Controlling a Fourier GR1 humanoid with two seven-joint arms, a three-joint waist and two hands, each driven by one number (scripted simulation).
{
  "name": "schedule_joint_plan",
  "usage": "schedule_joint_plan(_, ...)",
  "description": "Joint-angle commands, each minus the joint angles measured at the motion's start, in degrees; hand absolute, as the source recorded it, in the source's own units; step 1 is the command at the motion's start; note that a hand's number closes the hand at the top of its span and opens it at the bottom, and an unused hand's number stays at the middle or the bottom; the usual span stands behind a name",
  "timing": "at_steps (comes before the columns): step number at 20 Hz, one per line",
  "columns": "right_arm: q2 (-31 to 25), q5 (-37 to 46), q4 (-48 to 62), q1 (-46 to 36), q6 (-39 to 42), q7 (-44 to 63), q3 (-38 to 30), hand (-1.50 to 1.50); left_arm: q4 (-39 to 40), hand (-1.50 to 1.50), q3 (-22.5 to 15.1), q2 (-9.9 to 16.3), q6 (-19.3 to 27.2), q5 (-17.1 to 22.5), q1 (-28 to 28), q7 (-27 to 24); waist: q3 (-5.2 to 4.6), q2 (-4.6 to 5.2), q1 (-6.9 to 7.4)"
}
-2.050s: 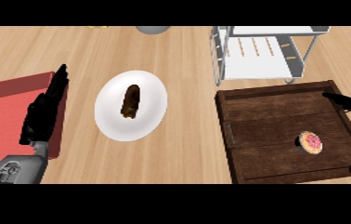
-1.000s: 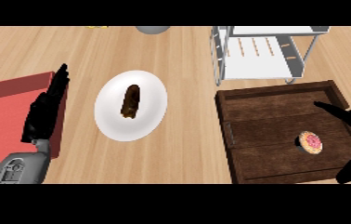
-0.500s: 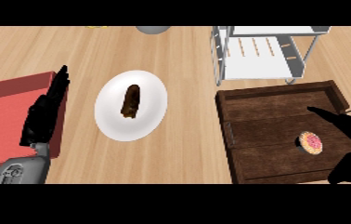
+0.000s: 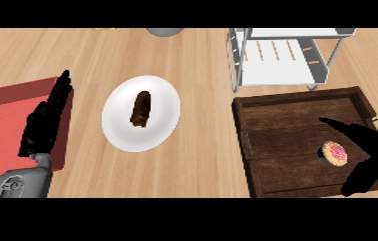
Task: Pick the cupcake from the tray and place it in the tiered basket
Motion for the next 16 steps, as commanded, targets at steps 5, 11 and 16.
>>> schedule_joint_plan(5,3.45,2.77,3.48,-1.63,4.34,1.36,4.64,1.5,2.67,0.0,1.6,-0.3,-1.03,0.11,-1.61,-1.29,-0.01,0.04,0.02)
schedule_joint_plan(11,-3.05,9.52,1.78,0.83,-2.53,-12.44,8.76,1.5,-0.52,0.0,1.11,-0.56,-0.99,-0.57,-4.08,4.93,0.03,0.03,-0.02)
schedule_joint_plan(16,3.01,2.78,0.66,0.97,0.63,-7.65,2.17,1.5,2.2,0.0,1.54,-1.05,-0.33,-1.43,-3.17,0.62,0.0,-0.03,-0.26)
